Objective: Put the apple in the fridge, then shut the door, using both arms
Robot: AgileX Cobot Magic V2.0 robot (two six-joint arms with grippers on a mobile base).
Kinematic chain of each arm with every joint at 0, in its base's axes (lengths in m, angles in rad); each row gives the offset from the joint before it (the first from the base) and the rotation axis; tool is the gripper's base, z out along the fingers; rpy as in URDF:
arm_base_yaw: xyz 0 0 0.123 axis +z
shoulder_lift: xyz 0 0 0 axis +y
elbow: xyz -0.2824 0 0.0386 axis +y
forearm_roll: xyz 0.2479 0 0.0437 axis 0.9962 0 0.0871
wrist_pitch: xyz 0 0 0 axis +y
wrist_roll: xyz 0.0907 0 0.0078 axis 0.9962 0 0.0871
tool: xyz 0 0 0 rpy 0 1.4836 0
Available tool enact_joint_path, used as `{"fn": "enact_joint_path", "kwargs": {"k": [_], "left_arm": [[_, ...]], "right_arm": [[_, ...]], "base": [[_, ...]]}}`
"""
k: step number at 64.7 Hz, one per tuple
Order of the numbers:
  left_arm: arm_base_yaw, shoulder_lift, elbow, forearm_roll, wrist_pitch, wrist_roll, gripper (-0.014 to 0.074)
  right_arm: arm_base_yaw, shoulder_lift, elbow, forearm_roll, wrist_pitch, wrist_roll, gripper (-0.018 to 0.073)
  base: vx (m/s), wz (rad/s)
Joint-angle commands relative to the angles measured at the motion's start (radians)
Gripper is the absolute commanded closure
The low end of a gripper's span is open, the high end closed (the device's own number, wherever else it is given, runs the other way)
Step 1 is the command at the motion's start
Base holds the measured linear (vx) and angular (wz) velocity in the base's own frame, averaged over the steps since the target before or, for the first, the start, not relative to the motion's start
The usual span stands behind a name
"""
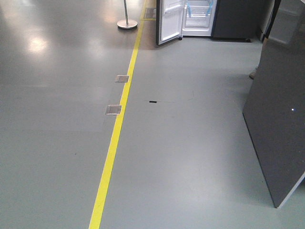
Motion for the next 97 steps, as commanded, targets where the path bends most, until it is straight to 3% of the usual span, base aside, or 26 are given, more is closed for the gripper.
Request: {"fn": "enact_joint_path", "kwargs": {"k": [1,97], "left_arm": [[-0.001,-0.015,-0.017,-0.005,-0.069,-0.004,0.0602],[-0.001,-0.015,-0.017,-0.005,-0.069,-0.004,0.0602]], "right_arm": [[-0.003,0.001,-0.023,0.015,-0.078,-0.003,0.0461],[-0.003,0.001,-0.023,0.015,-0.078,-0.003,0.0461]], "base": [[0.14,-0.02],[0.17,-0.02]]}}
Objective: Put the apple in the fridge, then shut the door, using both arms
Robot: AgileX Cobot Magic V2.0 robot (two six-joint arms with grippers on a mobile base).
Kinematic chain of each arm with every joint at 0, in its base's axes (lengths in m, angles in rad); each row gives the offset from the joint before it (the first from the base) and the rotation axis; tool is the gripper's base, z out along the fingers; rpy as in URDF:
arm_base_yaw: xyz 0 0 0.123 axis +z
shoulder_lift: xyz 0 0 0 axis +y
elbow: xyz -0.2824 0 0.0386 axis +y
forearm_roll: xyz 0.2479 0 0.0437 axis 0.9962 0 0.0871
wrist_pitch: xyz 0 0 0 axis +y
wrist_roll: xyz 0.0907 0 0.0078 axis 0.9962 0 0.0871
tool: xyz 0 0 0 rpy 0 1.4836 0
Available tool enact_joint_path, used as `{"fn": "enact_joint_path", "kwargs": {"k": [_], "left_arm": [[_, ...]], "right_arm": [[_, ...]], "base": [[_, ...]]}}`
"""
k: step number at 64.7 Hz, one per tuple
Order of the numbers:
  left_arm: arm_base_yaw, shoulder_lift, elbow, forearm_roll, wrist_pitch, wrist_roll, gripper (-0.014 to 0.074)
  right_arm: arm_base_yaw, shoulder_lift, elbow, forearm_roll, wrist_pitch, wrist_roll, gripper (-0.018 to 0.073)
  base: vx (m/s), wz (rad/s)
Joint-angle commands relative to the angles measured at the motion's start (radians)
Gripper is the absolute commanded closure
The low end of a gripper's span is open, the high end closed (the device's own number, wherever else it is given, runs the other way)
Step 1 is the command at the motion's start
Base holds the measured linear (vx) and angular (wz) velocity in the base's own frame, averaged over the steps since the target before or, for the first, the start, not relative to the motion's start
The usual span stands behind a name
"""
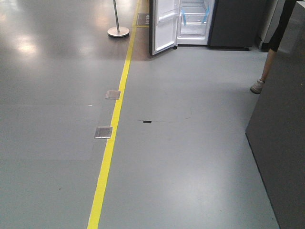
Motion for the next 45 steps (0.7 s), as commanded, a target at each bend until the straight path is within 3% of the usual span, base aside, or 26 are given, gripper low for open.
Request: {"fn": "enact_joint_path", "kwargs": {"k": [1,45], "left_arm": [[-0.001,-0.015,-0.017,-0.005,-0.069,-0.004,0.0602],[-0.001,-0.015,-0.017,-0.005,-0.069,-0.004,0.0602]], "right_arm": [[-0.003,0.001,-0.023,0.015,-0.078,-0.003,0.0461],[-0.003,0.001,-0.023,0.015,-0.078,-0.003,0.0461]], "base": [[0.18,-0.02],[0.18,-0.02]]}}
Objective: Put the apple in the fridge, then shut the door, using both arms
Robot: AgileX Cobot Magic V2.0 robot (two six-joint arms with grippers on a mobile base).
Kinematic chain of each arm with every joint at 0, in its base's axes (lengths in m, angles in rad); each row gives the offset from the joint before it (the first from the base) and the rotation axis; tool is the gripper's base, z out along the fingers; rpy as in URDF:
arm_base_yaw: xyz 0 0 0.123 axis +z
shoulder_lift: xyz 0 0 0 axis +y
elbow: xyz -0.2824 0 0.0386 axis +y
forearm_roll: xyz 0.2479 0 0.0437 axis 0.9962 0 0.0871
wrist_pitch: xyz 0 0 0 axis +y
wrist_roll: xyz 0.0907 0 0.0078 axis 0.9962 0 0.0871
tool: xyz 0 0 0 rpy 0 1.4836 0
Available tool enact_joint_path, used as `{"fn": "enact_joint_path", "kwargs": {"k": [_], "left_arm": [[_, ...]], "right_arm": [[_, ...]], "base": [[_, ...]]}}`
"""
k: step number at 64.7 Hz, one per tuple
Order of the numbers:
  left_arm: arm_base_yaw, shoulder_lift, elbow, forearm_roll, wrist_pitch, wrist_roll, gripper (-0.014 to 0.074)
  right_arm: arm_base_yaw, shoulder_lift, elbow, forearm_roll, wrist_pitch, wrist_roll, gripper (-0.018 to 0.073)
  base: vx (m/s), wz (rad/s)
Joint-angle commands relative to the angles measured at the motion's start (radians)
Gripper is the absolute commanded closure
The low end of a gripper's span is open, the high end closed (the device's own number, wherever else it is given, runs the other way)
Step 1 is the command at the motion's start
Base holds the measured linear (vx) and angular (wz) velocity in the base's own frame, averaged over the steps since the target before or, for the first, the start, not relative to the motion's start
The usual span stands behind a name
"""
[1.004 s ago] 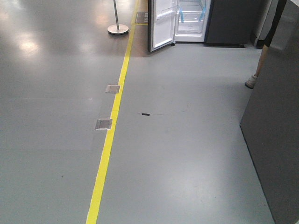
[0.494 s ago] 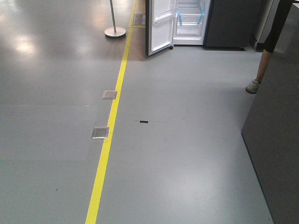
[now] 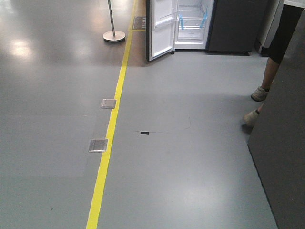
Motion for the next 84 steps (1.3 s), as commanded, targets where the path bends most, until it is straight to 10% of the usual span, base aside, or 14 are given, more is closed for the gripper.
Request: {"fn": "enact_joint_path", "kwargs": {"k": [1,84], "left_arm": [[-0.001,-0.015,-0.017,-0.005,-0.069,-0.004,0.0602],[-0.001,-0.015,-0.017,-0.005,-0.069,-0.004,0.0602]], "right_arm": [[-0.003,0.001,-0.023,0.015,-0.078,-0.003,0.0461],[-0.003,0.001,-0.023,0.015,-0.078,-0.003,0.0461]], "base": [[0.17,-0.04],[0.14,-0.01]]}}
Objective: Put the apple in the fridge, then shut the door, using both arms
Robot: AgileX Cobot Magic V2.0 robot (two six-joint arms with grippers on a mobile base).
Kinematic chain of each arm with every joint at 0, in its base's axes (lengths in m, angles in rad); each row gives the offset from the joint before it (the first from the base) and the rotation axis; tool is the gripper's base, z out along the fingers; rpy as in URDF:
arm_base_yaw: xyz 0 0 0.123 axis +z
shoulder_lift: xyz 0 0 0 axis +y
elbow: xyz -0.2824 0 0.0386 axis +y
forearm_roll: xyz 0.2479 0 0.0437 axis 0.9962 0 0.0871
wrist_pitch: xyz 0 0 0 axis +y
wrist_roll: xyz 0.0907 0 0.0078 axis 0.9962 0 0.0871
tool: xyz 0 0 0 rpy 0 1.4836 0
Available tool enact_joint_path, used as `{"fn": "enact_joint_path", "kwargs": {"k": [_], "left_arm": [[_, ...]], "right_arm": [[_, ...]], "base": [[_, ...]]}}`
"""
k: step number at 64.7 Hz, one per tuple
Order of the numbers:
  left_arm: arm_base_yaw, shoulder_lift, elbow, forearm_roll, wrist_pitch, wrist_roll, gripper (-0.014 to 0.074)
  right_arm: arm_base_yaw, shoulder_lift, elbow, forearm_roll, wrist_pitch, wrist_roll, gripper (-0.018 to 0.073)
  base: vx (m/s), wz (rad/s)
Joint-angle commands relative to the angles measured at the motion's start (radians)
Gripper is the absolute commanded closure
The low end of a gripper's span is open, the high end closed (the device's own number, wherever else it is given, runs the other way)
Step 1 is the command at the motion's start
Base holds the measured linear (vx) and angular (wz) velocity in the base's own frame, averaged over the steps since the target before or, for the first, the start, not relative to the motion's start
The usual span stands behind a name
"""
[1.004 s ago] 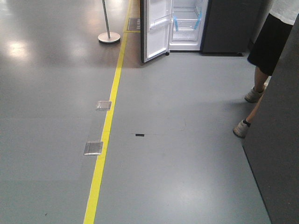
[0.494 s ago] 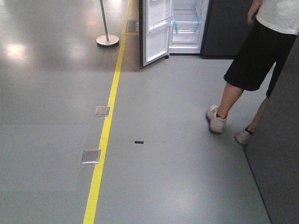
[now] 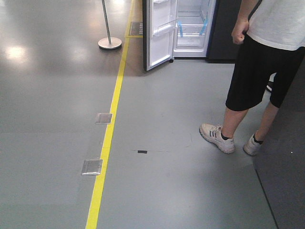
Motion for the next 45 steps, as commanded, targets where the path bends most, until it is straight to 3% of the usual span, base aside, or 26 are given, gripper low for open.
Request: {"fn": "enact_joint_path", "kwargs": {"k": [1,45], "left_arm": [[-0.001,-0.015,-0.017,-0.005,-0.069,-0.004,0.0602],[-0.001,-0.015,-0.017,-0.005,-0.069,-0.004,0.0602]], "right_arm": [[-0.003,0.001,-0.023,0.015,-0.079,-0.003,0.0461],[-0.003,0.001,-0.023,0.015,-0.079,-0.003,0.0461]], "base": [[0.08,0.00],[0.06,-0.01]]}}
